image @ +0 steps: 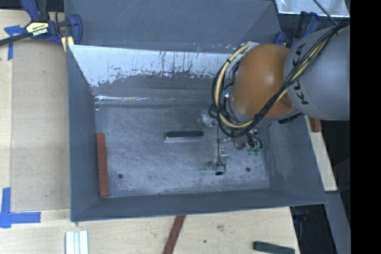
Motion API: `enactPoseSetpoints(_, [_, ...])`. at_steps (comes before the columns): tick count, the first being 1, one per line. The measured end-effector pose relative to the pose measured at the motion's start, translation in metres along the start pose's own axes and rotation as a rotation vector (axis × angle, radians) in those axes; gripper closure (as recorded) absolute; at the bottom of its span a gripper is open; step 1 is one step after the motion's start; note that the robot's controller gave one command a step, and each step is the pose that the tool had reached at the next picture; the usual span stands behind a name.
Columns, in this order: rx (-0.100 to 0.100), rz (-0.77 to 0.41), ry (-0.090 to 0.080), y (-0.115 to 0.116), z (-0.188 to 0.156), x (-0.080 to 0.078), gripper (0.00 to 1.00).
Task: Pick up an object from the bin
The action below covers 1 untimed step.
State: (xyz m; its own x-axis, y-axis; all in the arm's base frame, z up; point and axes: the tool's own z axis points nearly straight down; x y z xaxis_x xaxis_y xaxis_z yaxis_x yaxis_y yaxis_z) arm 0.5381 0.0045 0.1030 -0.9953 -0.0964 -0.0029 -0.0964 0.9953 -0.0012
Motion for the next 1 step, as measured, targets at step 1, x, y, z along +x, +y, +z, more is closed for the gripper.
enactPoseSetpoints(1, [-0.001,-0.051,-0.005,0.022,0.0319,-0.0309,1.0])
